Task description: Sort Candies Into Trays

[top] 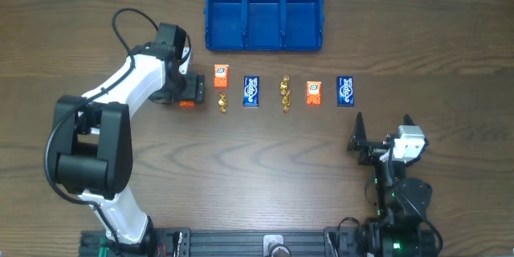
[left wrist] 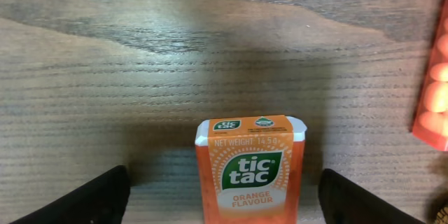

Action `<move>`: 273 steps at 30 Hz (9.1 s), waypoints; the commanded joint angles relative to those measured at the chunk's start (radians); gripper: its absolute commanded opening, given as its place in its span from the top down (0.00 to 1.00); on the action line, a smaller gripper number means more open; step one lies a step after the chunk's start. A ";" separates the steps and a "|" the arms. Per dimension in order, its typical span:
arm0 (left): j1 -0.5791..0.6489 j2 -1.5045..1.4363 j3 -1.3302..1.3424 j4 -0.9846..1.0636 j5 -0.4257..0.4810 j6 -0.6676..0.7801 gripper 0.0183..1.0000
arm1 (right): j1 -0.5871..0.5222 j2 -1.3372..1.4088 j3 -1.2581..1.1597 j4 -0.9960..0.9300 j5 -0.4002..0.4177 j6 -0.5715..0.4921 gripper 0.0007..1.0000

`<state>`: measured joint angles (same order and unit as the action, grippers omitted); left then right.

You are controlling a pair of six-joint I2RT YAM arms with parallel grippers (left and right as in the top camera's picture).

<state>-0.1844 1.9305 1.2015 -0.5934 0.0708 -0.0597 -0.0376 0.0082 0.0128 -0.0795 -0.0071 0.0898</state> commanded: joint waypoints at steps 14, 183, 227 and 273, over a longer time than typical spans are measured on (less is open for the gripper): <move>-0.074 0.025 0.013 0.017 -0.111 -0.061 0.24 | 0.010 -0.006 -0.005 -0.004 0.005 -0.010 0.00; -0.246 0.067 0.271 -0.065 -0.100 -0.308 0.00 | 0.010 -0.006 -0.005 -0.004 0.005 -0.010 0.00; -0.234 0.201 0.271 -0.003 -0.103 -0.307 0.70 | 0.010 -0.006 -0.005 -0.004 0.005 -0.010 0.00; -0.182 0.359 0.959 -0.184 -0.183 -0.254 0.63 | 0.010 -0.006 -0.005 -0.004 0.005 -0.010 0.00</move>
<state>-0.3683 2.3020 2.1345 -0.7788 -0.1287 -0.3321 -0.0376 0.0082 0.0128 -0.0795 -0.0071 0.0898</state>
